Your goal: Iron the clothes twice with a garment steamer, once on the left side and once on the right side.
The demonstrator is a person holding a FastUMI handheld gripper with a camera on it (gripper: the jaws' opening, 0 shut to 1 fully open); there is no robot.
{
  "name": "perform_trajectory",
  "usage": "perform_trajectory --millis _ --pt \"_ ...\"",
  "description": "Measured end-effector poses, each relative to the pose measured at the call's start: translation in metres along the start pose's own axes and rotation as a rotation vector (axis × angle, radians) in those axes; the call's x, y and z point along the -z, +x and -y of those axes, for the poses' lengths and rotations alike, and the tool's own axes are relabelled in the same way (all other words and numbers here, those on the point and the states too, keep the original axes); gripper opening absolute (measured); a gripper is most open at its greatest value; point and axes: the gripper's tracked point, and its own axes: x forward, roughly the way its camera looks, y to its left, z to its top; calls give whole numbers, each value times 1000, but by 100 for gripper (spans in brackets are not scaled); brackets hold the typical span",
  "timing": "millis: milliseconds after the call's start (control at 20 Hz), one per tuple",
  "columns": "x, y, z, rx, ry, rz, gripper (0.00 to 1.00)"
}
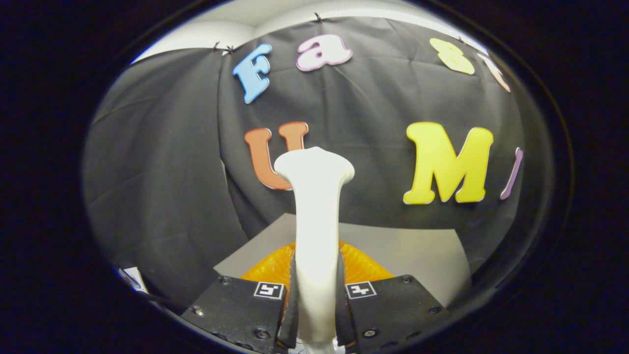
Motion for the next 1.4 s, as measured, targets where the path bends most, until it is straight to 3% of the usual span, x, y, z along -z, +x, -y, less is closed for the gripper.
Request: perform_trajectory --millis 450,950,1150,1400 --pt "-40 -134 45 18 -32 167 32" --pt "-1 -279 152 218 -88 278 32" --pt "-15 -335 195 275 -107 333 32" --pt "-35 -360 231 317 -151 389 32"
